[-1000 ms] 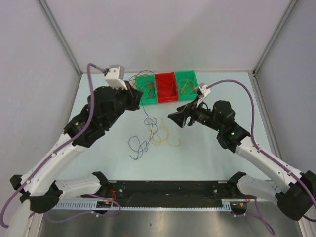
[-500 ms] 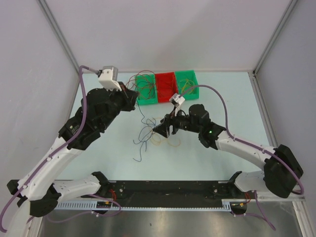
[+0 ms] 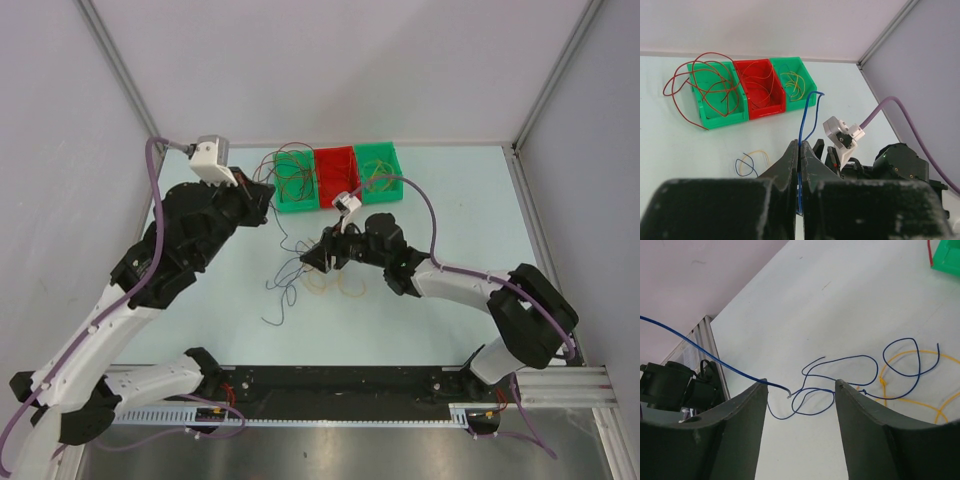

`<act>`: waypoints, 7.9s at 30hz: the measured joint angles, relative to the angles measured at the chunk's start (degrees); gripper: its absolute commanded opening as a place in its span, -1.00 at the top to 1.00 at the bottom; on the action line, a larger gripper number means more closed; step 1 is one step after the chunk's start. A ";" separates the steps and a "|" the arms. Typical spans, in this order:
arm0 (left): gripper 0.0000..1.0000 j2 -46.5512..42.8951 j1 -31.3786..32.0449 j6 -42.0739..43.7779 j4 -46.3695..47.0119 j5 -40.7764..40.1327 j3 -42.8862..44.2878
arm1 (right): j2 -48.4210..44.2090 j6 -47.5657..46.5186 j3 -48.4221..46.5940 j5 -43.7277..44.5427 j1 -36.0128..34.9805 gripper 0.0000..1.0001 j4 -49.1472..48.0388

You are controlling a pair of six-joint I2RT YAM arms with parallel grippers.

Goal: Untangle the cables

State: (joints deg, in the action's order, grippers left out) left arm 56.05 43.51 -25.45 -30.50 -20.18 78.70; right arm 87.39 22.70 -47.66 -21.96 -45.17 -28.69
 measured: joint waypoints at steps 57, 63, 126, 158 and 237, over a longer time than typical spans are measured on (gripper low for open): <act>-0.94 -17.62 -2.82 -6.40 -11.72 -3.85 -19.12 | -10.67 -8.37 -26.67 10.73 12.44 1.00 14.19; -0.93 -19.61 -2.82 -4.79 -13.53 -5.49 -21.31 | -4.48 -10.23 -32.00 14.12 15.82 1.00 15.30; -0.84 -15.08 -4.44 -0.98 -10.75 -5.14 -30.29 | 34.12 -5.14 -45.33 25.16 26.53 1.00 21.64; -0.77 -14.29 -4.50 -1.03 -10.78 -5.14 -30.29 | 19.32 -5.77 -47.89 21.59 25.35 -0.30 39.06; 0.99 -5.66 -2.75 -3.85 5.92 10.12 -27.08 | -8.31 10.69 -12.28 -4.79 10.23 -0.32 24.81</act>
State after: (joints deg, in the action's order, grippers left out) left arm 50.39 40.75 -29.30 -24.58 -10.07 51.62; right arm 79.09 33.39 -59.94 -26.74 -34.94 -3.88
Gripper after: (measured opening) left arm 0.009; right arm 0.664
